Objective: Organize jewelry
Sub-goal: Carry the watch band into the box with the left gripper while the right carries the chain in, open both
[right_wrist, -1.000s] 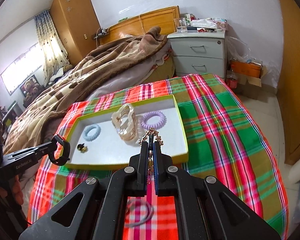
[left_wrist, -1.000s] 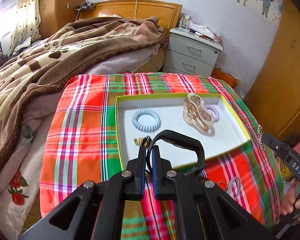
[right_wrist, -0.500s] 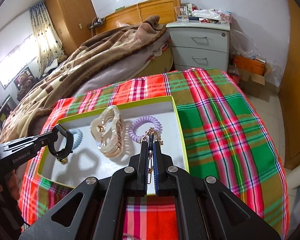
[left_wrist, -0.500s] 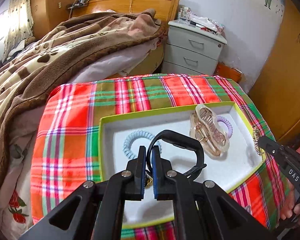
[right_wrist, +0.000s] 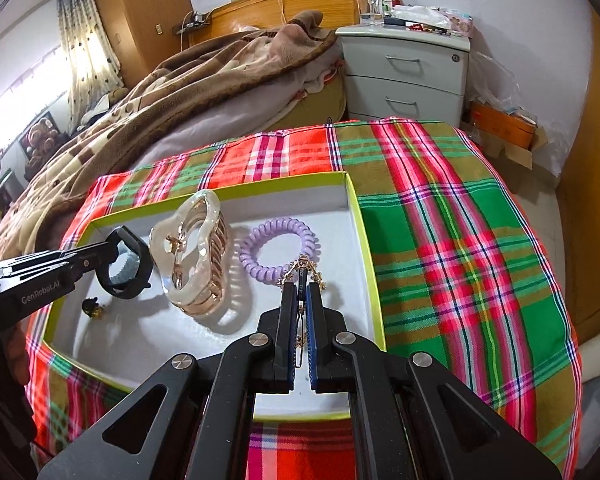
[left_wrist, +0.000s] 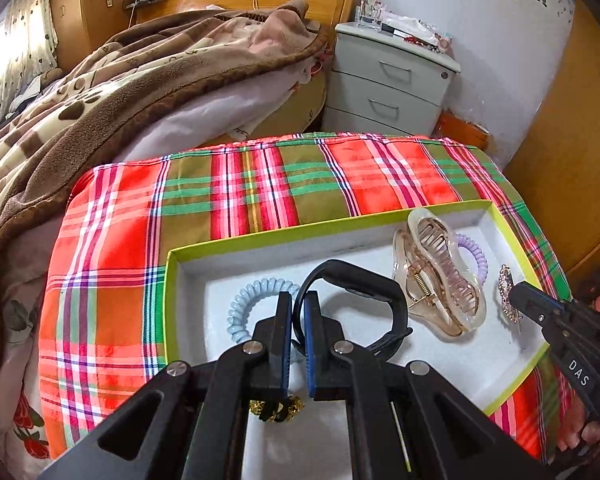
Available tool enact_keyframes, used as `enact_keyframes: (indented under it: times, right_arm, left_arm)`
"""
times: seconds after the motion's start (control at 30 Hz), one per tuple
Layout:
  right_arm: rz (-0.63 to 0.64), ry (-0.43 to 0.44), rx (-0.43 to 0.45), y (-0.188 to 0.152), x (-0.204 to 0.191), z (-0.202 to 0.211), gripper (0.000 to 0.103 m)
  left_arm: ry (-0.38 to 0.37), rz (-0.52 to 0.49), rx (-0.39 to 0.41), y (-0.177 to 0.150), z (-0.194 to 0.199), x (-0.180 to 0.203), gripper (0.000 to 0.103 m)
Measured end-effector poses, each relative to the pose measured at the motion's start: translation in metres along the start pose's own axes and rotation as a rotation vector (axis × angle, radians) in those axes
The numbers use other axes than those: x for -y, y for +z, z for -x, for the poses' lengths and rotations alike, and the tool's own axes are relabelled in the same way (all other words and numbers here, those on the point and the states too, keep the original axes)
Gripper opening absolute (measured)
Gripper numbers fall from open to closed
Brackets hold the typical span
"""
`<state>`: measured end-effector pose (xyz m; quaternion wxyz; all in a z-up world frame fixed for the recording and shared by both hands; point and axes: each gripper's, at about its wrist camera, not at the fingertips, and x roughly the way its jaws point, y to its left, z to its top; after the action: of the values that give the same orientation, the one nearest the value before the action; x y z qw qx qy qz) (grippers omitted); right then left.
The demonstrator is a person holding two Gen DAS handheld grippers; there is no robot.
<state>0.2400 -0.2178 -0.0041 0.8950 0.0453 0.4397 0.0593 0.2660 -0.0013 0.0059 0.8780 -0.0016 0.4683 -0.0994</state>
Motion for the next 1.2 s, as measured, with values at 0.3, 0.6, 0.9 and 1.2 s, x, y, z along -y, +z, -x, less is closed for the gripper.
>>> enact_keyframes:
  times: [0.3, 0.6, 0.9, 1.2]
  right_arm:
    - [0.015, -0.022, -0.019, -0.0009, -0.0018, -0.0089, 0.004]
    - [0.023, -0.029, -0.018, -0.0013, -0.0038, -0.0102, 0.004]
    - [0.016, -0.025, -0.014, -0.0001, -0.0035, -0.01, 0.005]
    - [0.011, -0.018, 0.007, 0.0025, -0.0037, -0.0045, 0.011]
  left_arm:
    - [0.0, 0.006, -0.013, -0.0001, -0.0071, 0.0001, 0.007]
    - [-0.004, 0.012, -0.016, 0.0005, -0.0095, -0.0004, 0.008]
    - [-0.013, 0.026, -0.023, 0.0011, -0.0107, -0.0023, 0.012]
    - [-0.015, 0.027, 0.001, 0.0008, -0.004, -0.0001, 0.028]
